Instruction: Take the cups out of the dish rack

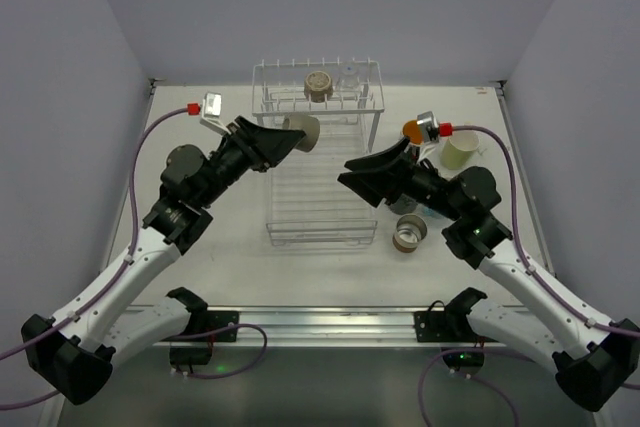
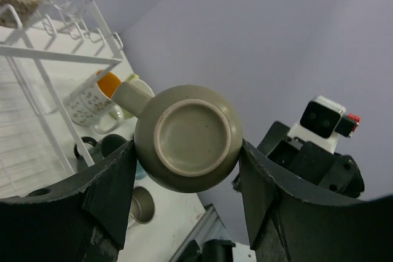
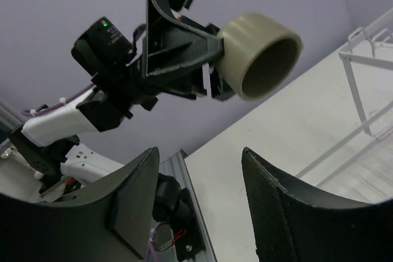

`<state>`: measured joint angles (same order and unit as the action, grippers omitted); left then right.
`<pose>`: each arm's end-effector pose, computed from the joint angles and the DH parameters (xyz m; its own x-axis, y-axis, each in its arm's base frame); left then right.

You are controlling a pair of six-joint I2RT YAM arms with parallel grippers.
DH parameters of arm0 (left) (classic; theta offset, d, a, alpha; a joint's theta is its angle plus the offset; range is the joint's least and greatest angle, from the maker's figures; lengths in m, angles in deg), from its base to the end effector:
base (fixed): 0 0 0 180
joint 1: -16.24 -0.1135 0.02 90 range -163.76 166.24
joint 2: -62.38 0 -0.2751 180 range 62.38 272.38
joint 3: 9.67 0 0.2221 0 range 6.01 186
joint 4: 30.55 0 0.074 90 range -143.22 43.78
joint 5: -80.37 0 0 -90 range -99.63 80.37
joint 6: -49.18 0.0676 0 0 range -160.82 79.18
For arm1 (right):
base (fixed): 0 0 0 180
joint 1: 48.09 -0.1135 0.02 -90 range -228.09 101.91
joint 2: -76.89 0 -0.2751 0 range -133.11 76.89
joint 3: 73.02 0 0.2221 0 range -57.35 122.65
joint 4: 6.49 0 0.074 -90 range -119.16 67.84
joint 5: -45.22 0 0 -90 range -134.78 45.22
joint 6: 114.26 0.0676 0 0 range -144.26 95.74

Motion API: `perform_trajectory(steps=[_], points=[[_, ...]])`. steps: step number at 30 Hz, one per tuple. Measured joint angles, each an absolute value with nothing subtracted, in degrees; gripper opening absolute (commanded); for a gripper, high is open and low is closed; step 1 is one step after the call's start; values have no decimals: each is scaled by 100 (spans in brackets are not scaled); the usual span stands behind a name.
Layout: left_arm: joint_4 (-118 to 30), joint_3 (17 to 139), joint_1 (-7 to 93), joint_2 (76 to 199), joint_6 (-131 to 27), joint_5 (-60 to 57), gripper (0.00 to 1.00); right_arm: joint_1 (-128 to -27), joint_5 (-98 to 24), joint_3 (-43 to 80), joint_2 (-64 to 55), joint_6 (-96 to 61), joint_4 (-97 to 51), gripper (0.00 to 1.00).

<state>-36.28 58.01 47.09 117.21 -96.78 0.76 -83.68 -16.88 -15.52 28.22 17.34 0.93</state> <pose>0.1805 -0.1220 0.4052 -0.4857 -0.6593 -0.5740 0.4565 0.3687 -0.8097 0.1330 0.1341 0.3916 -0.4139 0.4254 -0.8049 -0.8089 0.2338 0.5395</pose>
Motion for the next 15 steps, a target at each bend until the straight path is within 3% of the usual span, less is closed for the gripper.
perform_trajectory(steps=[6,15], points=[[-2997,5347,4882,11548,-10498,426,25,-8600,-1519,-776,2245,1470,187,60],[-2253,5019,5179,11561,-10989,515,24,-8930,-1504,-392,1592,1336,183,53]])
